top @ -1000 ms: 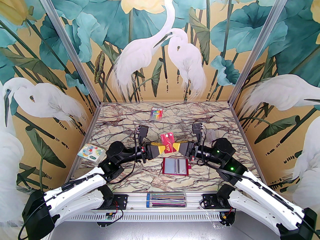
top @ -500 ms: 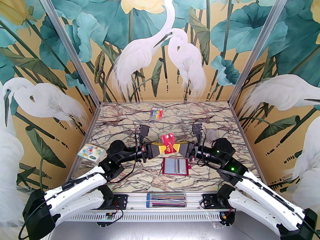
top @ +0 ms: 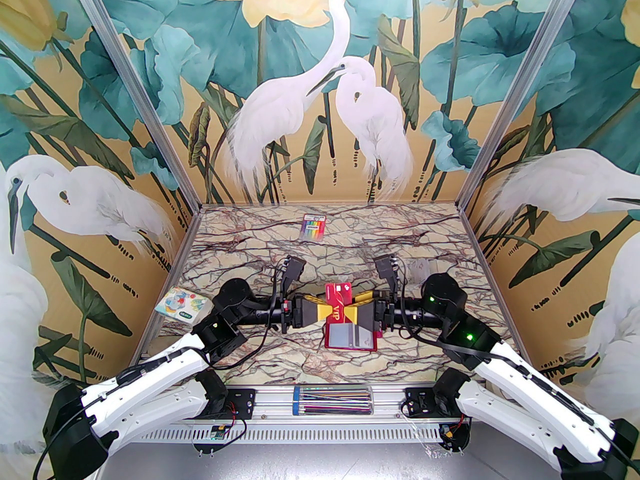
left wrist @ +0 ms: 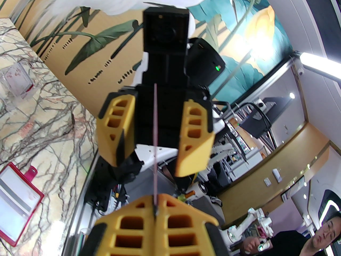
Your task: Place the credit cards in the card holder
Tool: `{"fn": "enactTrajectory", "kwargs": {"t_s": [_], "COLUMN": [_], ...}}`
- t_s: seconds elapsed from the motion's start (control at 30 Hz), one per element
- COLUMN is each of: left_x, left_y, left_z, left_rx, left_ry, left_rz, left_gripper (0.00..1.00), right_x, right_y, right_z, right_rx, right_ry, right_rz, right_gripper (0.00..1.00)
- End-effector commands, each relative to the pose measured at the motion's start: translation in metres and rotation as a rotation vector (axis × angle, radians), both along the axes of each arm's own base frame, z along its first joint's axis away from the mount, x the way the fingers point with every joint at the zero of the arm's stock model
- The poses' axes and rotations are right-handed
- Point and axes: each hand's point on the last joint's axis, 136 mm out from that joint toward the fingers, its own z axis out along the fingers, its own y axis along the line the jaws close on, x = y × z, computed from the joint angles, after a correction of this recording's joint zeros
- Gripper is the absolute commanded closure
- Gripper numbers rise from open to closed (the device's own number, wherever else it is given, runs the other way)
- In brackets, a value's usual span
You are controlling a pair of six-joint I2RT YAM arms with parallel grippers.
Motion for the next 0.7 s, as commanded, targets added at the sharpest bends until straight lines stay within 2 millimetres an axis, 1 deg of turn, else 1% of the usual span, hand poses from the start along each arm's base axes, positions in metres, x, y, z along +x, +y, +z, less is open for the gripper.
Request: {"fn": "enactTrajectory", "kwargs": {"t_s": [0.0,0.17,0.3,0.43,0.5,0.67], "left_x": [-0.010,-0.014,-0.015,-0.015,-0.015,-0.018], "left_y": [0.001,0.001,0.003,0.004,0.004,0.005], "left_z": [0.007,0.007,0.005,0.002,0.001,0.002], "left_rx": [-0.003,-0.012,-0.013,-0.005,-0.004,-0.007], "left_ry": [-0.004,0.014,0.015,0.027,0.031,0.028], "left_rz": [-0.058,-0.084,-0.079,-0.072,-0.076,-0.083], "left_gripper": [1.00,1.00,1.00,1.00,1.00,1.00], "right_x": [-0.014,-0.019,-0.021,-0.024,-0.027,-0.029], "right_y": [-0.002,-0.004,-0.003,-0.002,-0.001,0.000], "right_z": [0.017,0.022,0.023,0.024,0.025,0.023], "right_rx": [0.030,0.051,0.066,0.075,0.078,0.075], "right_ry": [-0.064,-0.079,-0.079,-0.085,-0.091,-0.095], "right_rz": [0.057,0.073,0.079,0.092,0.103,0.107], "right_gripper": [0.57,0.63,0.71,0.72,0.75,0.77]}}
